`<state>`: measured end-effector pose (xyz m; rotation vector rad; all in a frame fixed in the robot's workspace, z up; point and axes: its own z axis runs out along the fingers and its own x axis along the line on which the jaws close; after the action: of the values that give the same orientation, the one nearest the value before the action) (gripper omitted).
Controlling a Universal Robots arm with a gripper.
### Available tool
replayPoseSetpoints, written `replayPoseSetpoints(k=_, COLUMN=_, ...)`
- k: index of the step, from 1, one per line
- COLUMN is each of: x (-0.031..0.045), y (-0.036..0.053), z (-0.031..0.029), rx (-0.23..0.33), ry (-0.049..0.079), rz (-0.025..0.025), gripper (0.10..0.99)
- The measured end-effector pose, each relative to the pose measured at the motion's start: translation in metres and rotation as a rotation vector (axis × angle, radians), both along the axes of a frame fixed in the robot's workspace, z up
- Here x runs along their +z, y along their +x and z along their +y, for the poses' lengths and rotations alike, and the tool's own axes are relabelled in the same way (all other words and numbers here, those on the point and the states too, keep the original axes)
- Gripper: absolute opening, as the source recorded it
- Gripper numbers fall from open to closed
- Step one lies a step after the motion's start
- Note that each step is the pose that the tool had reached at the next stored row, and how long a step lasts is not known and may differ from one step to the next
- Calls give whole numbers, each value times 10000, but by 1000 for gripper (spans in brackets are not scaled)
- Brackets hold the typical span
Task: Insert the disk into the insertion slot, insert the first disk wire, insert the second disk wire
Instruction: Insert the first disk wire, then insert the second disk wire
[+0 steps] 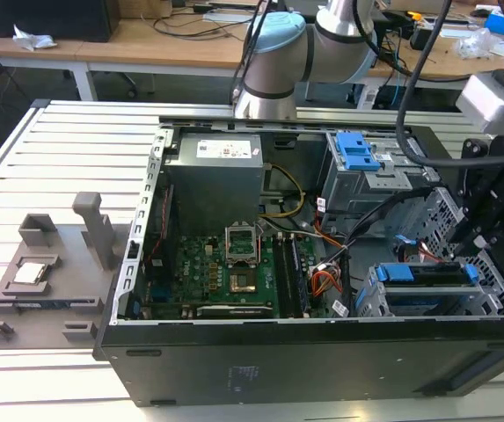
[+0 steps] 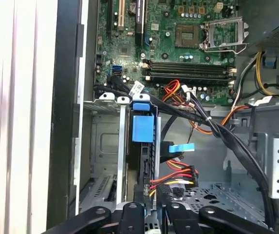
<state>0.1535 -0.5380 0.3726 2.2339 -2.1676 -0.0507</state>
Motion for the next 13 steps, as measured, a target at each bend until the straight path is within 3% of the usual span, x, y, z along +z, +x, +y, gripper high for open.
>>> replayPoseSetpoints(k=1, x=39, y=0, z=2, rx=0, ry=0, rz=0, gripper=231)
replayPoseSetpoints(k=3, x=138, y=0, z=11, rx=0, ry=0, rz=0, gripper=106)
replayPoseSetpoints(k=4, x=158, y=0, z=11, rx=0, ry=2, rz=0, gripper=106)
replayPoseSetpoints(k=13, x=160, y=0, z=12, rx=0, ry=0, rz=0, gripper=106)
